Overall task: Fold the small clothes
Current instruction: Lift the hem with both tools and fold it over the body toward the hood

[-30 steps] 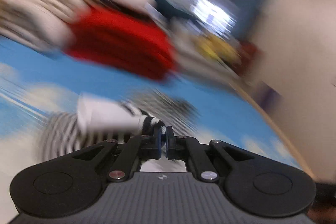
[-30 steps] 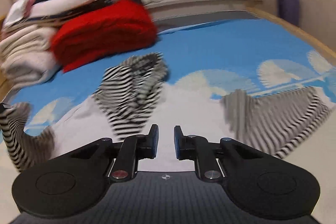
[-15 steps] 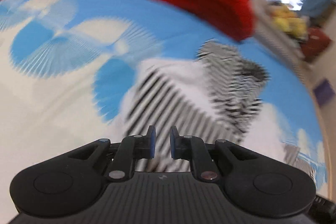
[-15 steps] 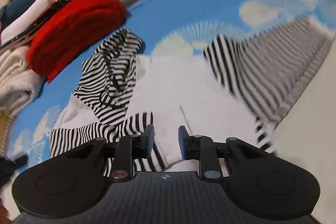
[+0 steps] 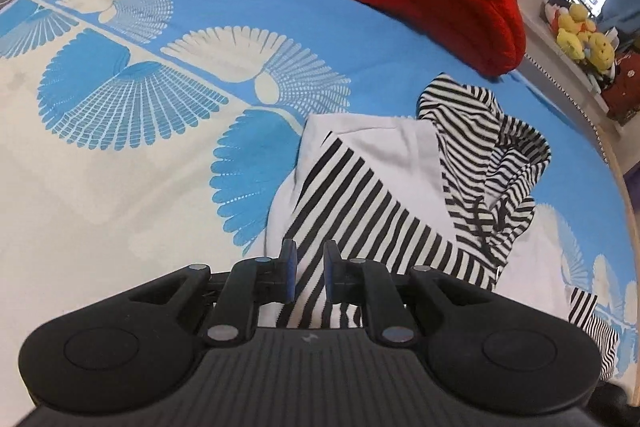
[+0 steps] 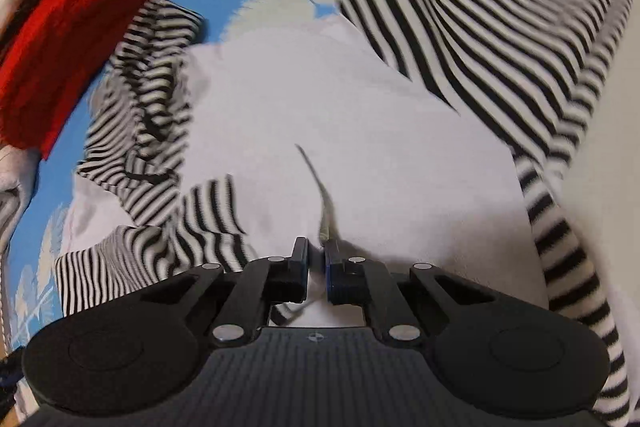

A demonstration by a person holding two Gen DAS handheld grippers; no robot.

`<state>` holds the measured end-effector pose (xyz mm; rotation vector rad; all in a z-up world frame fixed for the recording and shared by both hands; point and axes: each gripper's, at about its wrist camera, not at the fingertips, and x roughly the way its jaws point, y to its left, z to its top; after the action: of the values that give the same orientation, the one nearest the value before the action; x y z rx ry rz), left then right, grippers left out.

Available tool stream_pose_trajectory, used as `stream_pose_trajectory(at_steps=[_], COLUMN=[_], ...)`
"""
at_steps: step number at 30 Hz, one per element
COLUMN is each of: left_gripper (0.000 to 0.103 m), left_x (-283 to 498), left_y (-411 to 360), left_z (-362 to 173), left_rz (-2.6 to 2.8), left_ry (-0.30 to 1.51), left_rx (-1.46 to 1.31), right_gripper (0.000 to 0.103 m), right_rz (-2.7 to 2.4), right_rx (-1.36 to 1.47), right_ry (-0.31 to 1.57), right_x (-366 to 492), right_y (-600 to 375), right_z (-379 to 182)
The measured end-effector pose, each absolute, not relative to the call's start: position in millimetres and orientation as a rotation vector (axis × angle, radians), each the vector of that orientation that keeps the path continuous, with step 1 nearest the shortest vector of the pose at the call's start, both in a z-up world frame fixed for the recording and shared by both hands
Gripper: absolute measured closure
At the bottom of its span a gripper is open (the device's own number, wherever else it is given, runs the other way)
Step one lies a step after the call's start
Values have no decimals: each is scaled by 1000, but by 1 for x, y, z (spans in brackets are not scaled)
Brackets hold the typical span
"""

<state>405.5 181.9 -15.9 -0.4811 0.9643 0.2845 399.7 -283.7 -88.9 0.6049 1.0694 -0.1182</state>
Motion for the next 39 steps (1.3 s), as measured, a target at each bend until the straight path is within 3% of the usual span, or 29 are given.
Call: stream_pose_trajectory(at_steps=[6, 8, 10, 12, 15, 17, 19, 24, 26, 28, 30, 31, 33, 39], left_gripper=[90, 90, 90, 90, 90, 89, 85, 84, 83, 83, 95, 95, 92, 77], left_x=[411, 413, 414, 414, 412, 413, 411, 407, 407, 405, 402, 402, 404, 407], left_y=[171, 165, 160, 161, 161, 159, 163, 148, 141, 144, 148, 146, 134, 89], left_z=[-33, -45, -59, -69, -70, -76, -93, -63, -59, -80, -98, -94, -75, -33], left_rz=[208, 186, 174, 183, 183, 187, 254, 229, 176, 180, 225, 232, 219, 100], left_ry=[1023, 1064, 1120, 1155, 1152, 1170, 1234, 1140, 1103, 1177, 1267, 1259, 1217, 1131], left_rx=[-472, -467, -467, -487, -502, -470, -440, -385, -403, -487, -540, -527, -441, -370], right_gripper=[97, 95, 92, 91, 91, 79, 74, 74, 72, 72, 67, 66, 66, 65], right_rz=[-31, -95, -160, -259, -241, -172, -112, -193, -216, -171, -145, -144, -197, -177], right_rx=[531, 507, 482, 567, 581, 603, 691, 812, 807, 782, 775, 775, 761, 697], right_ry=[650, 703, 928, 1031, 984, 908, 898, 1061, 1048, 1017, 1026, 1060, 1122, 1038], right_x=[378, 379, 393, 392, 393, 394, 397, 403, 403, 405, 404, 405, 401, 404], right_y=[-285, -289, -293, -305, -307, -305, -312, -332, -335, -333, -332, -333, -337, -343], right_z=[-17, -25, -57, -79, -71, -60, -63, -97, -95, -87, -86, -92, -99, -76])
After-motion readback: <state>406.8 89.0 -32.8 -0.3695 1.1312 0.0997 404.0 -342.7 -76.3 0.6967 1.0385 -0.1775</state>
